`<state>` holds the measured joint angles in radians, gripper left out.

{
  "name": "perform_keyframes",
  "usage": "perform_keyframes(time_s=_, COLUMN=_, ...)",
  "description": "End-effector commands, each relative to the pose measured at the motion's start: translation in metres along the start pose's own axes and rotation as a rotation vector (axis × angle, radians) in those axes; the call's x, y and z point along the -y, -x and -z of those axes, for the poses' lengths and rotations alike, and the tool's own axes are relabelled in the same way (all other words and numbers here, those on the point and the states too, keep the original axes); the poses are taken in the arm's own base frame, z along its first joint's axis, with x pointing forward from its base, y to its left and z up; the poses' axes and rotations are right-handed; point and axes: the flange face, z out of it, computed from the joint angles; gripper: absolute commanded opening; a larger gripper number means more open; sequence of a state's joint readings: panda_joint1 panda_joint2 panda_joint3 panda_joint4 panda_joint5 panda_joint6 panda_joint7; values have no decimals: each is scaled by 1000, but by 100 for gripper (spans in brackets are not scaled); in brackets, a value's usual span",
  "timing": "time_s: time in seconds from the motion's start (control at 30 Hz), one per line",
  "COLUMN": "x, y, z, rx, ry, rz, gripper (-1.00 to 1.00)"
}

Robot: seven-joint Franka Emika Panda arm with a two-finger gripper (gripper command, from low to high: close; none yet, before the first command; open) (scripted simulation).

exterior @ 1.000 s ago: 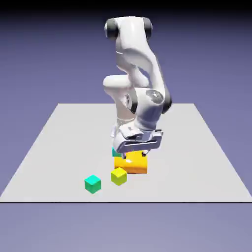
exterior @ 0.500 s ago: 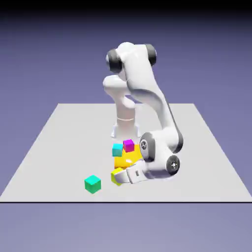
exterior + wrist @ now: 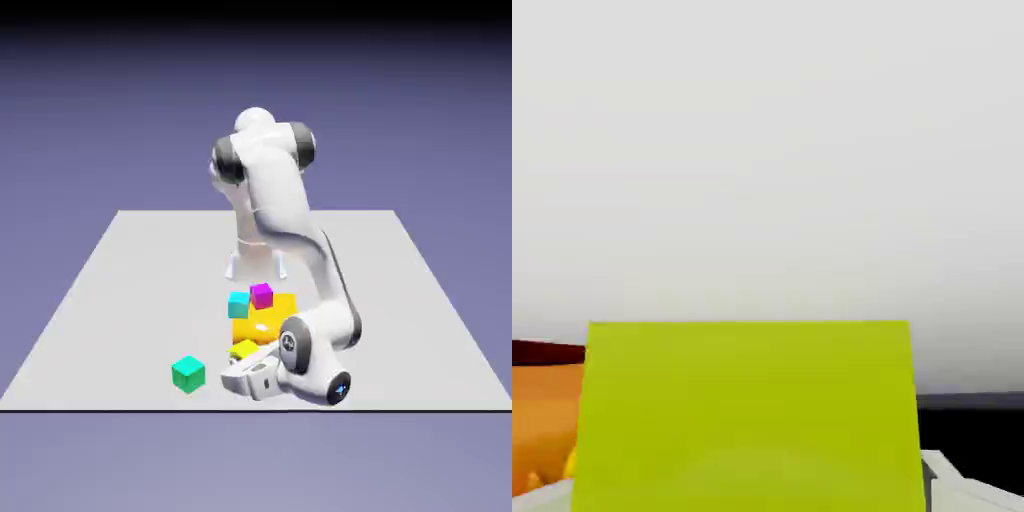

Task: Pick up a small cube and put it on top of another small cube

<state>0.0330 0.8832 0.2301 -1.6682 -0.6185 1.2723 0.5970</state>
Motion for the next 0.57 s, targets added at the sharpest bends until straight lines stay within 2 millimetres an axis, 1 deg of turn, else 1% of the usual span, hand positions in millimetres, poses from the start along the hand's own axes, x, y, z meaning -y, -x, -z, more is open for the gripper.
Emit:
perform_keyframes(time_s=0.0, x=-9, y=-1, z=-4, rx=-41, ry=34, rz=4, gripper=-100)
perform_keyframes(time_s=0.13, x=-45, y=1, z=-19, rx=-188, ry=170, rz=47, gripper=-100)
perform_keyframes(time_s=0.27, x=-80, y=10, z=-35, rx=-310, ry=308, rz=129, gripper=-100)
perform_keyframes(time_s=0.3, x=-85, y=12, z=-37, rx=-326, ry=326, rz=143, gripper=-100)
perform_keyframes(time_s=0.33, x=-85, y=12, z=-37, rx=-326, ry=326, rz=143, gripper=-100)
perform_keyframes(time_s=0.4, x=-86, y=-15, z=-81, rx=-326, ry=327, rz=142, gripper=-100)
perform_keyframes(time_s=0.43, x=-86, y=-19, z=-88, rx=-326, ry=326, rz=143, gripper=-100)
perform_keyframes(time_s=0.47, x=-86, y=-19, z=-88, rx=-326, ry=326, rz=143, gripper=100)
perform_keyframes(time_s=0.5, x=-86, y=-19, z=-88, rx=-326, ry=326, rz=143, gripper=100)
perform_keyframes(time_s=0.53, x=-86, y=-6, z=-65, rx=-325, ry=327, rz=141, gripper=100)
